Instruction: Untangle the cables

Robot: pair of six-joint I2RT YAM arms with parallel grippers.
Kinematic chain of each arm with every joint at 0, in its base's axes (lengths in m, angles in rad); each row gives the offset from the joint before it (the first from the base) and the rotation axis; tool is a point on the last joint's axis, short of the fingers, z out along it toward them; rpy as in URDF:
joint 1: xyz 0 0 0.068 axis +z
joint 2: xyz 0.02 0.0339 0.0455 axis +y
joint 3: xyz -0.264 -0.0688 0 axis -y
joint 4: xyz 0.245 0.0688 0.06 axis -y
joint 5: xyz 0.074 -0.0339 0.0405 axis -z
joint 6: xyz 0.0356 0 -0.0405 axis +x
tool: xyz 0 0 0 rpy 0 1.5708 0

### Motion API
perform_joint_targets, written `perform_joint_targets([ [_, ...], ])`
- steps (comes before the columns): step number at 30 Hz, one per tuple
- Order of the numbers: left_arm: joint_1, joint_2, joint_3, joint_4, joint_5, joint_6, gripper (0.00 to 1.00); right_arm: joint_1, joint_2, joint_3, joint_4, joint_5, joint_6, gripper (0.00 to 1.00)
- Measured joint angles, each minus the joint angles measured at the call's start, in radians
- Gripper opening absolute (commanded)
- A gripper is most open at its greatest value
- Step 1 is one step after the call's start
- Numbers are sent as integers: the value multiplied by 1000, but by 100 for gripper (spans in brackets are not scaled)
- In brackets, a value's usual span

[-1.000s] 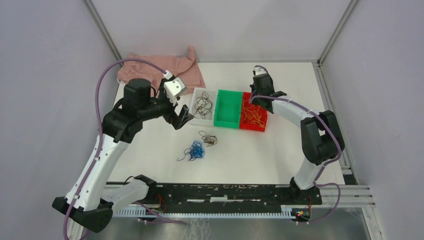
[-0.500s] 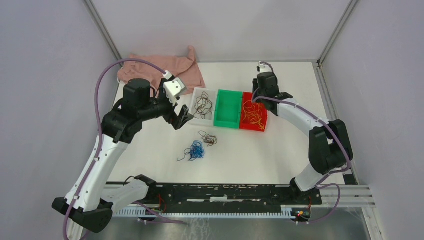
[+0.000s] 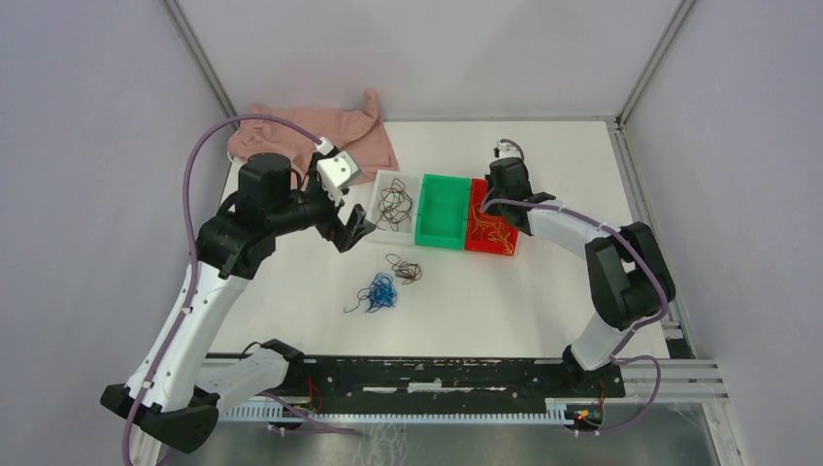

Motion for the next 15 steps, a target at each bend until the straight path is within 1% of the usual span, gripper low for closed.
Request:
perform_joint_targets([
  [8,1,-1,0,0,0,0,99,14,114,-19,11,43,24,9],
  [12,5,-1,0,-5,0,1,99,14,146,-15,5,51,23,9],
  [14,12,1,-5,-5,2,6,99,14,146,2,-13,56,16,13],
  [15,20,3,-11,-5,4,12,99,14,145,16,-22,59,9,19],
])
